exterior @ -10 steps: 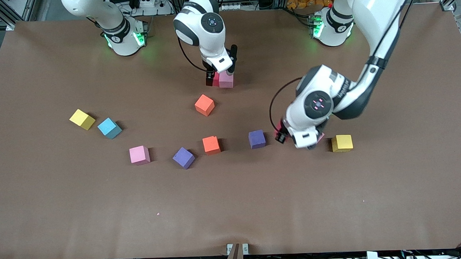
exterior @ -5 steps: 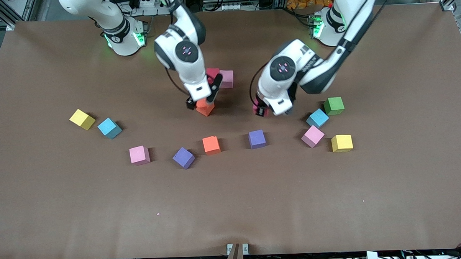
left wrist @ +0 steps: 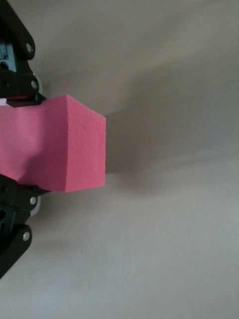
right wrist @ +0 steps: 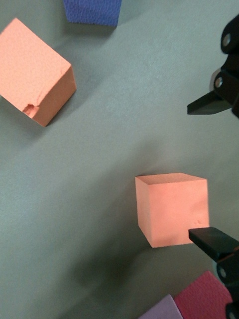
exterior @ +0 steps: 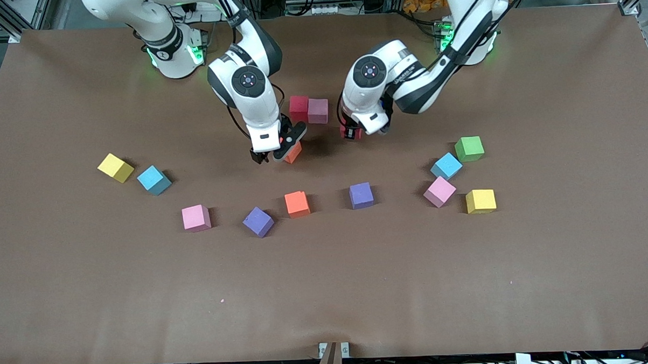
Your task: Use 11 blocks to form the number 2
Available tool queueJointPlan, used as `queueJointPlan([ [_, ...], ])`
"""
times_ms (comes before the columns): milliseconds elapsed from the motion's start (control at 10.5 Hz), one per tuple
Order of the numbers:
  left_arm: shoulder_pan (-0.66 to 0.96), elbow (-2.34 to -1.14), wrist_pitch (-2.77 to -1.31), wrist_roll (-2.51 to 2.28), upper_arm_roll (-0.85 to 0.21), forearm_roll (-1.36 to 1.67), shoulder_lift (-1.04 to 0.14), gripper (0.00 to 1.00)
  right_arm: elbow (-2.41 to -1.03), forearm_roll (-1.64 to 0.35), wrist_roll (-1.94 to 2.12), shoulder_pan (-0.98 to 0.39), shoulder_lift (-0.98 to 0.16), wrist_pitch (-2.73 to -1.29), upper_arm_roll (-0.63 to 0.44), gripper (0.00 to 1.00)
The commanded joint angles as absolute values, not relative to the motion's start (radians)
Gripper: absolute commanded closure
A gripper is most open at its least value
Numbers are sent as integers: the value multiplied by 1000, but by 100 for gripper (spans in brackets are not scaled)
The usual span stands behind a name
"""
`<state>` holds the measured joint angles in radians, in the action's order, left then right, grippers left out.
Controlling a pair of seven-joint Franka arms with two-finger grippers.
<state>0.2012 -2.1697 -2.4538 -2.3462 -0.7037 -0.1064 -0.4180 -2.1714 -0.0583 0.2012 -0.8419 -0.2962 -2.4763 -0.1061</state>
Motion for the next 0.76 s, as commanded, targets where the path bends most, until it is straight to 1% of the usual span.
queueJointPlan([
  [0,221,-2275,-2569,-2413,-703,-101,-374,96,-2224,-57,140,-868,-323,-2583,-98,0],
  [191,225,-2296,-2589,-2474,-703,-101,-374,96,-2224,-57,88,-903,-357,-2629,-98,0],
  [382,244,-2298,-2608,-2531,-703,-101,-380,96,-2223,-57,86,-905,-394,-2677,-98,0],
  [669,282,-2298,-2651,-2589,-696,-103,-388,96,-2221,-58,84,-900,-396,-2671,-97,0],
])
